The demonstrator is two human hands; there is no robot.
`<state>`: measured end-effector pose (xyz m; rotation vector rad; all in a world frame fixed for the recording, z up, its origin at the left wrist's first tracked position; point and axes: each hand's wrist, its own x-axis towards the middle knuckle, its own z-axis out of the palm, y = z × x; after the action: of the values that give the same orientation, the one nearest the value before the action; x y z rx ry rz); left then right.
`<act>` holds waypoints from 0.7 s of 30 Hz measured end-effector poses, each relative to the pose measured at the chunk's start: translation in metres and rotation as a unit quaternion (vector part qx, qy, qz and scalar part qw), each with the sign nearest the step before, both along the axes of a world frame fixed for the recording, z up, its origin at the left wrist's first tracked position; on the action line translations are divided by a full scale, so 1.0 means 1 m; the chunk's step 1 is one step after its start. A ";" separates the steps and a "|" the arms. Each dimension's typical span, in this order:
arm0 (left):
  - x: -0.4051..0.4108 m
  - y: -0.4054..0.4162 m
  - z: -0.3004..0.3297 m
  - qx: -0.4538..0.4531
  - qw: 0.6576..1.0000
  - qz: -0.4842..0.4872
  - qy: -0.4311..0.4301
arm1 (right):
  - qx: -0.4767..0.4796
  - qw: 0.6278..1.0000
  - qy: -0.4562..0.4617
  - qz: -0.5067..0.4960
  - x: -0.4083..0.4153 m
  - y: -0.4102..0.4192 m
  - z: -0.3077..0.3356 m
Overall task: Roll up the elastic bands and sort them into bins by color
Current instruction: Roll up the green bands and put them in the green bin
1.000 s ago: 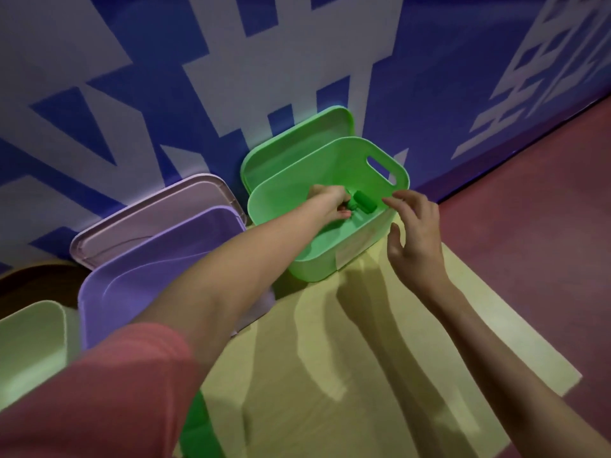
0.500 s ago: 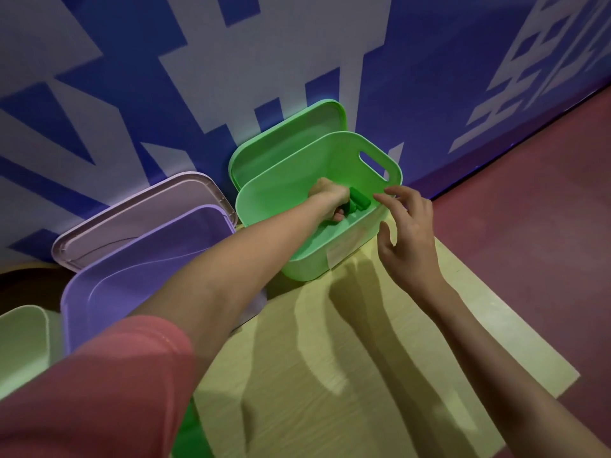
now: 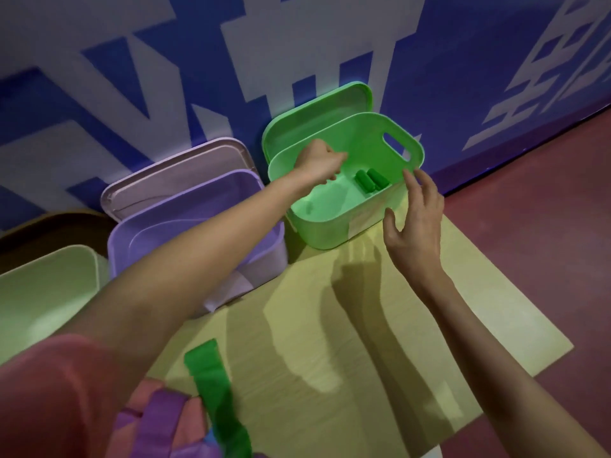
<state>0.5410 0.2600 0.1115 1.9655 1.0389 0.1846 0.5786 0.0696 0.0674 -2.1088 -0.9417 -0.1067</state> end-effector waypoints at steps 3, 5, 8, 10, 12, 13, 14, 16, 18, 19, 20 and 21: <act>-0.055 -0.023 0.016 0.133 0.986 -0.008 -0.100 | 0.066 0.998 0.007 -0.003 -0.038 -0.004 -0.007; -0.099 -0.046 0.020 0.171 0.969 -0.010 -0.175 | 0.083 0.996 0.009 0.014 -0.067 -0.006 -0.013; -0.167 -0.075 0.019 0.183 0.961 -0.042 -0.202 | 0.088 0.994 0.012 0.061 -0.115 -0.010 -0.020; -0.213 -0.087 0.014 0.164 0.968 -0.066 -0.179 | 0.090 0.990 0.031 0.105 -0.147 -0.014 -0.023; -0.259 -0.096 0.004 0.140 0.974 -0.060 -0.168 | 0.083 0.983 0.049 0.158 -0.177 -0.016 -0.025; -0.282 -0.098 -0.002 0.129 0.976 -0.046 -0.169 | 0.075 0.978 0.057 0.188 -0.190 -0.017 -0.026; -0.303 -0.100 -0.009 0.117 0.978 -0.030 -0.171 | 0.061 0.972 0.066 0.219 -0.202 -0.018 -0.027; -0.343 -0.101 -0.024 0.097 0.982 -0.002 -0.162 | 0.001 0.956 0.097 0.275 -0.223 -0.018 -0.028; -0.374 -0.104 -0.040 0.087 0.985 0.020 -0.147 | -0.075 0.931 0.142 0.327 -0.244 -0.021 -0.028; -0.387 -0.106 -0.048 0.084 0.986 0.027 -0.141 | -0.097 0.916 0.170 0.350 -0.254 -0.024 -0.029; -0.398 -0.110 -0.054 0.080 0.987 0.030 -0.139 | -0.108 0.903 0.188 0.371 -0.262 -0.027 -0.029; -0.407 -0.116 -0.060 0.080 0.987 0.027 -0.134 | -0.113 0.893 0.192 0.390 -0.269 -0.032 -0.030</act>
<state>0.1340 0.1443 0.0514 1.9887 0.9233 0.5625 0.3094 0.0380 0.0374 -1.6903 -1.5144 0.8322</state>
